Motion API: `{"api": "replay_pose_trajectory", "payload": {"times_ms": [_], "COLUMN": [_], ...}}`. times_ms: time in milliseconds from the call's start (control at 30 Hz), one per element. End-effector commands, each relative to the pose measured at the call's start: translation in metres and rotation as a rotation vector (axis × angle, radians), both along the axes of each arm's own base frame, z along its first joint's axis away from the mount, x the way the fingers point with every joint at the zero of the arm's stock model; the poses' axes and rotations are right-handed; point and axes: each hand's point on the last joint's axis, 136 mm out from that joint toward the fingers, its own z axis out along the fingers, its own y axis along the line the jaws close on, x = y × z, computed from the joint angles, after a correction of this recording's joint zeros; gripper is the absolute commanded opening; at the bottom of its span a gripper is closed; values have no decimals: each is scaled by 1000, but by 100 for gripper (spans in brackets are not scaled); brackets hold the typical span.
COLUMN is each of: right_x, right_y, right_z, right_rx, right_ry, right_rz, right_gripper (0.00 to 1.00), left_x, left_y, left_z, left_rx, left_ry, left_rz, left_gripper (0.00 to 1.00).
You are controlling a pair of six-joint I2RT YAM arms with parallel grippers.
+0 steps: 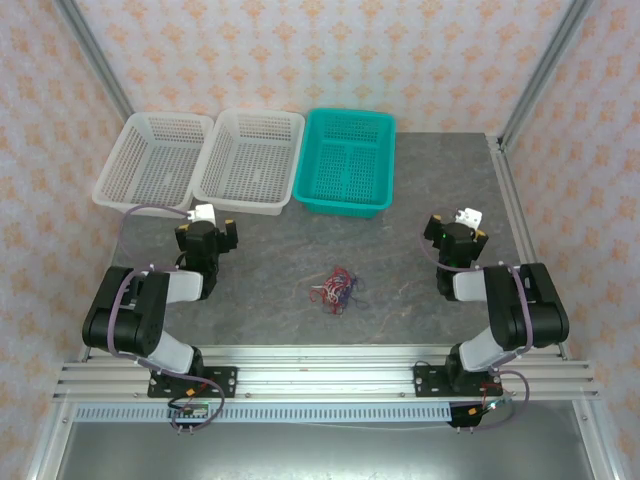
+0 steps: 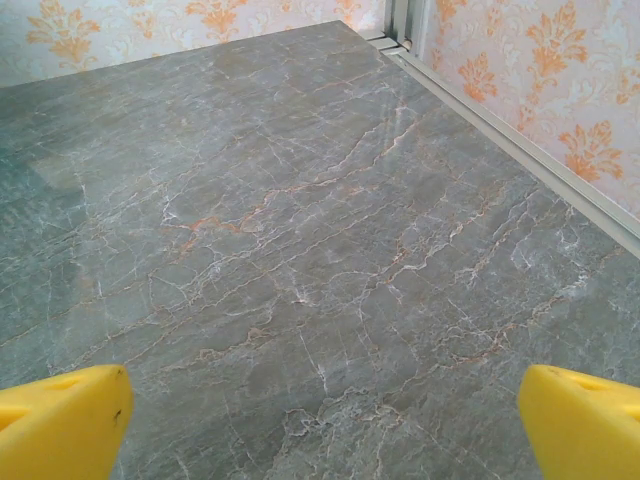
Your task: Untangle the cables
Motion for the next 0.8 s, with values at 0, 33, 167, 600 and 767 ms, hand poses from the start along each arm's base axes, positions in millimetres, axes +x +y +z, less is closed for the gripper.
{"api": "replay_pose_trajectory", "payload": {"times_ms": [0,33,167,600,767], "right_x": [4,5,5,-1,-46], "right_y": [1,1,1,-3,-39], "right_z": [7,7,8,25,82], "right_rx": [-11,-10,-10,-11,138], "right_ry": [-19,-20,-21,-39,-3], "right_rz": [10,10,9,-11,-338], "right_gripper": [99,99,99,99,99], "left_x": [7,7,7,5,-21], "left_y": [0,0,0,2,21], "left_z": [16,16,16,21,54], "left_rx": [-2,-2,-2,0,-33], "left_ry": [-49,-49,-49,-59,-69], "left_rz": [4,4,4,13,156], "left_gripper": [100,100,100,100,100]}}
